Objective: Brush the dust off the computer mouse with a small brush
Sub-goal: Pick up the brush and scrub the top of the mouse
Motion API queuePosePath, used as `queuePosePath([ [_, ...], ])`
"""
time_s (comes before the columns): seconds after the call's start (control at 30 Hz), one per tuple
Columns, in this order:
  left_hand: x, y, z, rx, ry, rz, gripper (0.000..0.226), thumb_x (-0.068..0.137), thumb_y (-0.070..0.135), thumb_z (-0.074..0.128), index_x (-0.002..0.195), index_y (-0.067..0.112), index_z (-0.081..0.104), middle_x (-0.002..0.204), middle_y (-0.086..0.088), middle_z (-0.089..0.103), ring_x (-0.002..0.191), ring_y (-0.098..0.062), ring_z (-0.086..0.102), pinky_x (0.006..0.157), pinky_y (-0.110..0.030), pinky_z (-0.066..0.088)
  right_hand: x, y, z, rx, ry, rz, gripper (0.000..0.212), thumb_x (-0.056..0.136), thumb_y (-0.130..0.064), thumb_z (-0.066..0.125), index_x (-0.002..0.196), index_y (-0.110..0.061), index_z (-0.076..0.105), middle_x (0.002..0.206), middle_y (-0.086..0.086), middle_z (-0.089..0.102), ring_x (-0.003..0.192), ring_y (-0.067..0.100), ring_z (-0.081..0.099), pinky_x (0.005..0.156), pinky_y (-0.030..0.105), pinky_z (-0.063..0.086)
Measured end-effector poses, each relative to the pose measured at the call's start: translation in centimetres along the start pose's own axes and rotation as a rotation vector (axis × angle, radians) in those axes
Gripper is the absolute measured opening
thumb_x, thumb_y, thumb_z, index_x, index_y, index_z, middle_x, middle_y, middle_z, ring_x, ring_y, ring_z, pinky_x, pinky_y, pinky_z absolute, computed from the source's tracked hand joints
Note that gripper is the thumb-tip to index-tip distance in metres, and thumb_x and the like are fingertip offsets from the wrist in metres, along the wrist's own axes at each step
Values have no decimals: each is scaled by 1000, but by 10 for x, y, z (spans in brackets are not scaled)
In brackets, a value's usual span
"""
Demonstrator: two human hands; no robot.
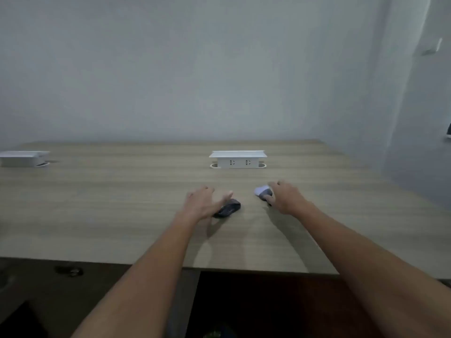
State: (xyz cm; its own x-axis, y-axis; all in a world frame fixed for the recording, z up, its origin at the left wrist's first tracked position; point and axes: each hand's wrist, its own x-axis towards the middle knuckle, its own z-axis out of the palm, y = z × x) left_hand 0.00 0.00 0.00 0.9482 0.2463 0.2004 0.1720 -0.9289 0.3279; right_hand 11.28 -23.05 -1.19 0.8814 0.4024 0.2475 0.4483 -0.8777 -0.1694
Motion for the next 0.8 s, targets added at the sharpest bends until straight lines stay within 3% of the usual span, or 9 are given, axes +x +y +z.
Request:
queuePosePath([
  [0.2,-7,-3,19,-34,-22,43,57,88,69,50,98,14,63,105,-7,61,102,-30,61,92,-40,47,-12,4,11,105,86,-47,26,90,-22,61,113,-14,69,109,13,58,102,34,60,86,34,43],
  [0.33,-8,-1,25,-60,-14,59,49,87,58,61,112,16,66,109,-7,61,103,-27,60,94,-40,48,-15,7,22,127,86,-43,27,92,-20,59,114,-9,70,108,15,57,102,35,58,88,37,47],
  [0.57,2,0,35,-167,8,79,45,86,44,71,112,8,66,110,-13,59,103,-29,59,93,-40,48,-10,14,27,215,116,-71,27,91,-15,64,116,-9,68,107,16,60,104,34,58,85,34,44],
  [0.8,9,-4,33,-220,-51,138,43,84,39,75,110,7,66,99,-7,53,90,-20,50,77,-27,37,-5,11,25,277,164,-100,19,85,-8,64,103,-7,69,97,14,60,92,28,59,77,32,46],
])
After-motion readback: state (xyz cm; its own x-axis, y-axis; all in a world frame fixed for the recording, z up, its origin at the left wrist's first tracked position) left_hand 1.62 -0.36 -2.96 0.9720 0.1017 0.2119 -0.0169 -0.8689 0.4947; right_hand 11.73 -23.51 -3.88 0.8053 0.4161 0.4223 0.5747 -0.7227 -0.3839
